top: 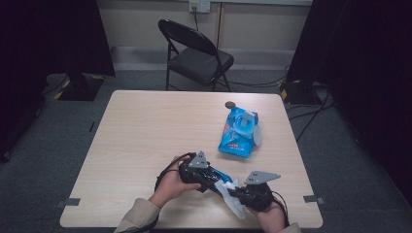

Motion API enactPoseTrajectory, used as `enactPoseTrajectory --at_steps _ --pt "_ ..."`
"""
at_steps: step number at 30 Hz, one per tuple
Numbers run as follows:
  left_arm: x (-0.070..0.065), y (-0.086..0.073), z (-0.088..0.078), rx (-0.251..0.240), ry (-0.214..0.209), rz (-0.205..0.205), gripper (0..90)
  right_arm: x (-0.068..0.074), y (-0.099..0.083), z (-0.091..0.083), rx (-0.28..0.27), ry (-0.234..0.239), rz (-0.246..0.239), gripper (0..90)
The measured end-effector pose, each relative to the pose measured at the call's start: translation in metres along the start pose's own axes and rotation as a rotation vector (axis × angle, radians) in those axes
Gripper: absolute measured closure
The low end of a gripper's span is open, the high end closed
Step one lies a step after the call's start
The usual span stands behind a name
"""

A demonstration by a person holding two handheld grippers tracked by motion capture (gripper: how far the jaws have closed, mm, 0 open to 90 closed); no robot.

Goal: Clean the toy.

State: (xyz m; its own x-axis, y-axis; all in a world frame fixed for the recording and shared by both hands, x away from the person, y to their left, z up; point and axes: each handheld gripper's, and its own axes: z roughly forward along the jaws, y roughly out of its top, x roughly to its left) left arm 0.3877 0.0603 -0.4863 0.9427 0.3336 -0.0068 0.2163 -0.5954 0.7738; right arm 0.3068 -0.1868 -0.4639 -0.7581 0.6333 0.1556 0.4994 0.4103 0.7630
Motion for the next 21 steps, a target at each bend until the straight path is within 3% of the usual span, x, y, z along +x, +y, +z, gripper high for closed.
enactPoseTrajectory --at_steps 6,13,21 --pt "0.000 -0.001 0.000 -0.007 -0.002 -0.003 23.3 -0.025 0.000 -0.006 -0.033 -0.079 0.046 85.5" --pt "-0.001 0.000 0.001 -0.004 -0.005 0.003 23.4 -0.042 0.001 0.002 -0.039 -0.122 0.076 85.4" --pt "-0.002 0.001 0.002 -0.006 -0.010 0.001 23.5 -0.045 -0.004 0.031 0.051 -0.158 0.049 85.1"
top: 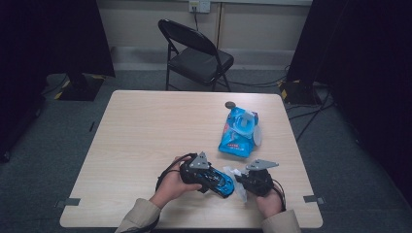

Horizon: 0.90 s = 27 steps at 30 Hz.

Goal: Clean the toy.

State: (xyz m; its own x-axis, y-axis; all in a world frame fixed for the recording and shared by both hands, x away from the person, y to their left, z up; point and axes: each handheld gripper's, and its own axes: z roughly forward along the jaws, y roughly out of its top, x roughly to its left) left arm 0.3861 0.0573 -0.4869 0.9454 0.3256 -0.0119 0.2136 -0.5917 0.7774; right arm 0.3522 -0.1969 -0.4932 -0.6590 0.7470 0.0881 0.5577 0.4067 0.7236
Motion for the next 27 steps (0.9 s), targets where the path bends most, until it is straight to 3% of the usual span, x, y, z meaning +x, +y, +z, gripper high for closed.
enactPoseTrajectory --at_steps 10,19,27 --pt "0.000 -0.001 0.000 -0.008 0.001 -0.002 23.6 0.007 -0.004 0.002 0.031 0.013 -0.015 85.0" --pt "0.000 -0.002 0.000 -0.013 0.001 -0.003 23.5 0.013 -0.015 -0.010 0.045 0.074 0.003 85.0" --pt "0.000 -0.002 0.000 -0.012 0.005 -0.004 23.3 0.022 -0.020 -0.016 0.059 0.099 -0.012 85.0"
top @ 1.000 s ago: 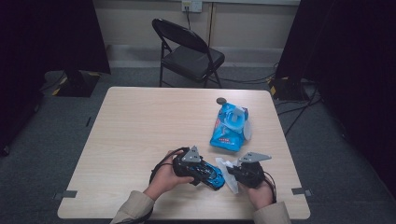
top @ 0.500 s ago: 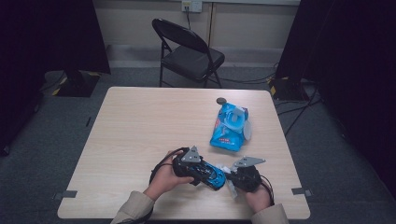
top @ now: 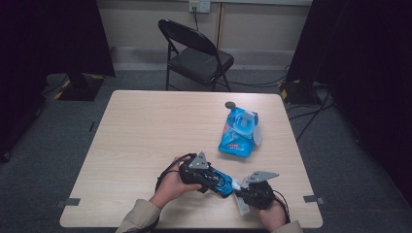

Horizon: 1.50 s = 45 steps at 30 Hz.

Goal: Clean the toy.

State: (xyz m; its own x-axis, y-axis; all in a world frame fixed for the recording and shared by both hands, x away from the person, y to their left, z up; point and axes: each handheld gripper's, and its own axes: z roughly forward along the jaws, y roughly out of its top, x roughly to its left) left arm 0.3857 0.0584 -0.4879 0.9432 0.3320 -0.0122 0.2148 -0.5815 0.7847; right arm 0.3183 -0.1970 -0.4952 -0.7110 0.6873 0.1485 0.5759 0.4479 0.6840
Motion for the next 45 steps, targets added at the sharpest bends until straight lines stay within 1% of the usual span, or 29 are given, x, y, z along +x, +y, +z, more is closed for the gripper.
enactPoseTrajectory --at_steps 3,5,14,15,16,17,21,24,27,28,30,33,35,37,38,40,41,45 --pt "0.000 0.000 0.000 0.001 0.004 -0.001 23.0 0.002 -0.001 -0.001 0.002 0.006 -0.005 85.0" --pt "0.000 0.000 0.000 0.005 0.006 -0.001 23.0 0.004 -0.002 -0.001 0.003 0.021 -0.002 85.1" --pt "0.000 0.000 0.000 0.004 0.009 0.000 22.8 0.014 -0.003 0.000 0.016 0.061 -0.023 85.3" --pt "0.000 0.000 -0.001 0.009 0.009 0.002 22.8 0.017 -0.002 0.001 0.016 0.077 -0.028 85.4" --pt "0.000 0.000 -0.001 0.009 0.009 0.002 22.8 0.017 -0.002 0.001 0.016 0.077 -0.028 85.4" --pt "0.000 0.000 -0.001 0.009 0.010 0.003 22.8 0.022 -0.002 0.003 0.015 0.080 -0.043 85.4" --pt "-0.001 0.000 -0.001 0.011 0.012 0.005 22.8 0.026 0.000 0.006 0.019 0.093 -0.056 85.3" --pt "-0.001 0.000 -0.001 0.008 0.013 0.005 22.7 0.032 0.002 0.009 0.017 0.117 -0.064 85.4" --pt "-0.001 0.000 -0.001 0.010 0.012 0.003 22.7 0.036 0.003 0.011 0.015 0.123 -0.072 85.3" --pt "-0.001 0.000 0.000 0.007 0.012 0.004 22.7 0.039 0.005 0.014 0.019 0.139 -0.081 85.3" --pt "-0.001 0.000 0.000 0.005 0.012 0.004 22.7 0.040 0.005 0.015 0.020 0.148 -0.084 85.2" --pt "-0.001 0.000 0.000 0.002 0.011 0.004 22.8 0.044 0.007 0.017 0.016 0.166 -0.096 85.2" --pt "-0.002 0.000 0.000 0.000 0.010 0.002 22.8 0.044 0.012 0.011 -0.018 0.176 -0.093 85.2" --pt "-0.001 0.000 0.000 0.002 0.009 0.002 22.9 0.042 0.016 0.003 -0.056 0.170 -0.081 85.2" --pt "-0.001 0.000 0.000 0.002 0.009 0.002 22.9 0.042 0.016 0.003 -0.056 0.170 -0.081 85.2" --pt "-0.001 0.000 0.000 0.000 0.009 0.002 22.9 0.037 0.019 -0.005 -0.088 0.155 -0.070 85.2" --pt "-0.001 0.000 0.000 0.001 0.008 0.005 22.9 0.030 0.021 -0.011 -0.116 0.129 -0.053 85.2" --pt "-0.002 0.000 0.001 -0.002 0.007 0.002 22.9 0.015 0.024 -0.018 -0.153 0.062 -0.026 85.1"
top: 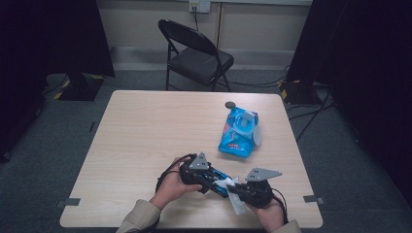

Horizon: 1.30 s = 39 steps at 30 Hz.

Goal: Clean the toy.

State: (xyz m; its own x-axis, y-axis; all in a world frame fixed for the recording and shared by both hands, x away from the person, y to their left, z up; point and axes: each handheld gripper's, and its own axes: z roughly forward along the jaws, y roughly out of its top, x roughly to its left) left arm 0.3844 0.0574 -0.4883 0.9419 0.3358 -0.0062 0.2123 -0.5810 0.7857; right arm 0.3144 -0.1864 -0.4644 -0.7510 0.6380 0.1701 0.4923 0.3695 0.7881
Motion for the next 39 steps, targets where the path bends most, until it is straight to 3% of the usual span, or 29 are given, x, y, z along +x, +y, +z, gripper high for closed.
enactPoseTrajectory --at_steps 2,3,8,13,19,31,39 --pt "0.000 0.000 0.000 0.000 -0.002 0.001 23.0 -0.004 0.001 -0.001 -0.005 -0.018 0.002 85.0" --pt "0.000 0.000 0.000 0.001 -0.003 0.002 23.1 -0.011 0.001 0.000 -0.004 -0.060 0.005 84.9" --pt "0.000 0.001 0.000 0.005 -0.004 0.003 23.1 -0.027 -0.002 0.003 -0.019 -0.107 0.048 84.8" --pt "0.001 0.000 0.000 0.003 -0.006 0.005 23.2 -0.035 -0.009 0.017 0.044 -0.140 0.041 84.8" --pt "0.001 0.000 0.000 0.001 -0.006 0.006 23.2 -0.032 -0.014 0.026 0.083 -0.134 0.018 84.8" --pt "0.001 0.000 0.000 0.000 -0.006 0.006 23.2 -0.030 -0.020 0.022 0.112 -0.116 0.027 84.7" --pt "0.001 0.000 0.000 0.005 -0.006 0.005 23.2 -0.021 -0.028 0.013 0.119 -0.062 0.026 84.7"
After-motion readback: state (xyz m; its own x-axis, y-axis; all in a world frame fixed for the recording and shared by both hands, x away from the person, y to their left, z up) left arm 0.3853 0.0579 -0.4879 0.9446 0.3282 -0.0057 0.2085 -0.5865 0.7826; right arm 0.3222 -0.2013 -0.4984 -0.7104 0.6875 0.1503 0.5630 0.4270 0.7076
